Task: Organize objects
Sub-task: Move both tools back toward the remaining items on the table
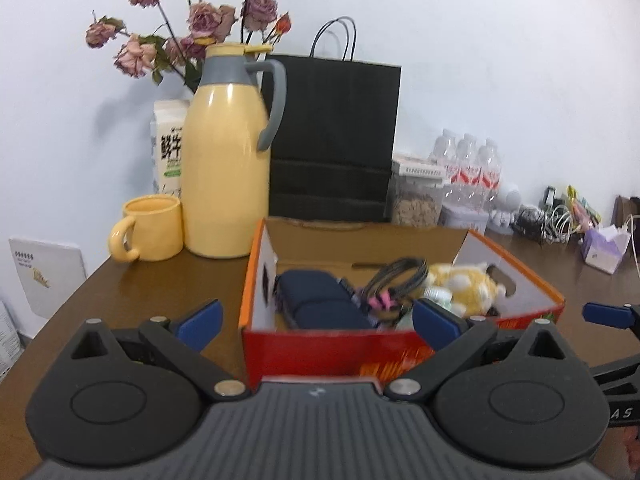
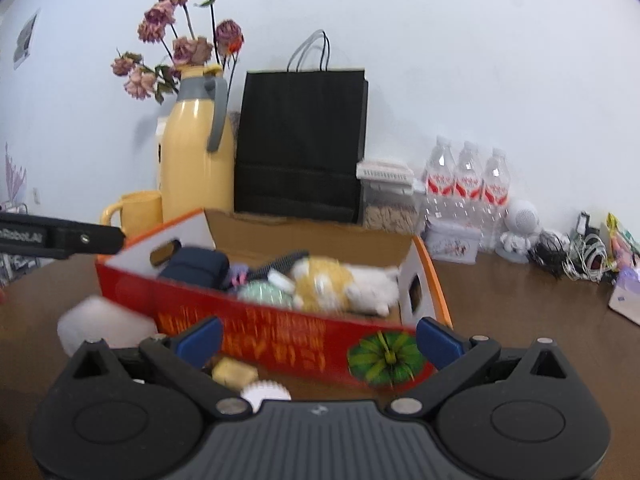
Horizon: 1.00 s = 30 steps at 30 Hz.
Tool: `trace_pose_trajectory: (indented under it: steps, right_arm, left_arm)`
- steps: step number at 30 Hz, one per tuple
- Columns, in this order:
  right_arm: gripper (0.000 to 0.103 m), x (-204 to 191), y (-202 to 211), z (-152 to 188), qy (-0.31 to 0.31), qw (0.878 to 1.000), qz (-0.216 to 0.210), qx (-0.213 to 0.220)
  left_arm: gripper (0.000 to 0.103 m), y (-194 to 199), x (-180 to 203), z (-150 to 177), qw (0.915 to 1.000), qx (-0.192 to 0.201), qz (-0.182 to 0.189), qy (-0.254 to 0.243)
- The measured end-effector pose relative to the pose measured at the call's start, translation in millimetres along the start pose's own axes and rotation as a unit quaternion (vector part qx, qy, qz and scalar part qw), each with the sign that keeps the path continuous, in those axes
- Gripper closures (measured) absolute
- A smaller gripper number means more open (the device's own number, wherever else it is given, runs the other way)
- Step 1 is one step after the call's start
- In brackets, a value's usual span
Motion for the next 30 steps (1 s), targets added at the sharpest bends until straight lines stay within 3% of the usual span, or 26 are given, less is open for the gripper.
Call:
trace_pose_trajectory:
  steps: [10,30]
  right_arm:
    - [0.000,9,19,39,-0.005,0.999,0.008,-0.040]
    - [0.000,18,16,54,-0.030,0.997,0.019,-0.066]
  left_arm:
    - [0.000,12,-16,36,0.9995,-0.024,-0.018,-0.005]
    - [0.000,11,-21,56,0.9994,-0.030,-0.015,0.005]
Point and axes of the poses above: each gripper's, at about its wrist camera, not at the fingertips, and y roughly against the way its jaws point, x to its right, z to its underside, the point moved 9 cm from there along -y, roughly the way its jaws point, and after that the axes turned 12 degrees about -z, right-handed, at the moved point
